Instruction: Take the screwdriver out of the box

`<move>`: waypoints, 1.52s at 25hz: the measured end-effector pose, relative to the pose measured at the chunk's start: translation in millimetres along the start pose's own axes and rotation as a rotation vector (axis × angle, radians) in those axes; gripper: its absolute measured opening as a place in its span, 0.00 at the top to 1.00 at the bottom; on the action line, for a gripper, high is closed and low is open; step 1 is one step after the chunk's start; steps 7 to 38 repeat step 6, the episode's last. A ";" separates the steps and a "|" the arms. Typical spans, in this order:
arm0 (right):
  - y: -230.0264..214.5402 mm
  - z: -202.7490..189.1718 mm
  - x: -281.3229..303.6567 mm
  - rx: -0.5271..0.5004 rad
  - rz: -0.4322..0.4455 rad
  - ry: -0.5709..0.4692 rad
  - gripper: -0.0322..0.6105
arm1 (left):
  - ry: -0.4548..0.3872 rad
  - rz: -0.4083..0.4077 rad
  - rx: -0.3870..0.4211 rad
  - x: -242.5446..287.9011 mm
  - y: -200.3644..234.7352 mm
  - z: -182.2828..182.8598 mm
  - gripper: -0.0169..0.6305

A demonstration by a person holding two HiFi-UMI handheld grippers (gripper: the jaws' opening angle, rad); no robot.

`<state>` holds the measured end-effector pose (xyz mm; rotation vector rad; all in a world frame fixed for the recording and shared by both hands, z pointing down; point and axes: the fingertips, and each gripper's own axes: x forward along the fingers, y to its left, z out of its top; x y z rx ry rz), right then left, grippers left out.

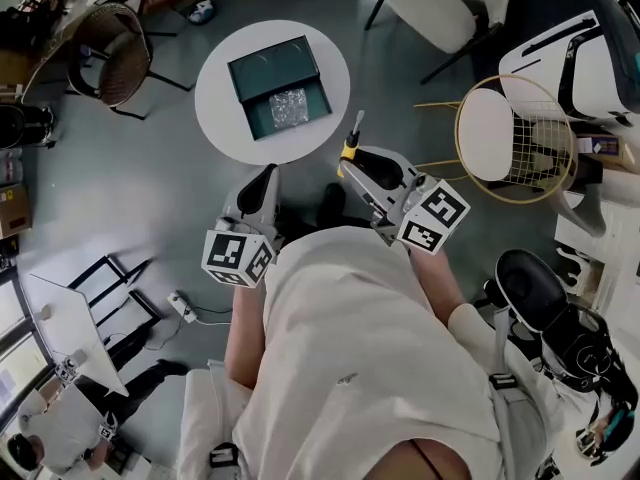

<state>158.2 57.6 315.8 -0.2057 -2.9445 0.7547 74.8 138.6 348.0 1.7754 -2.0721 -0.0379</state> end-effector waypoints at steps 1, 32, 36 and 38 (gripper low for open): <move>0.4 -0.9 0.1 -0.003 -0.001 0.004 0.83 | 0.001 -0.002 0.002 -0.2 -0.6 -0.3 0.96; -2.4 0.2 -3.2 -0.006 -0.012 -0.012 0.83 | 0.007 -0.009 0.002 0.6 -2.4 -5.6 0.96; -2.4 0.2 -3.2 -0.006 -0.012 -0.012 0.83 | 0.007 -0.009 0.002 0.6 -2.4 -5.6 0.96; -2.4 0.2 -3.2 -0.006 -0.012 -0.012 0.83 | 0.007 -0.009 0.002 0.6 -2.4 -5.6 0.96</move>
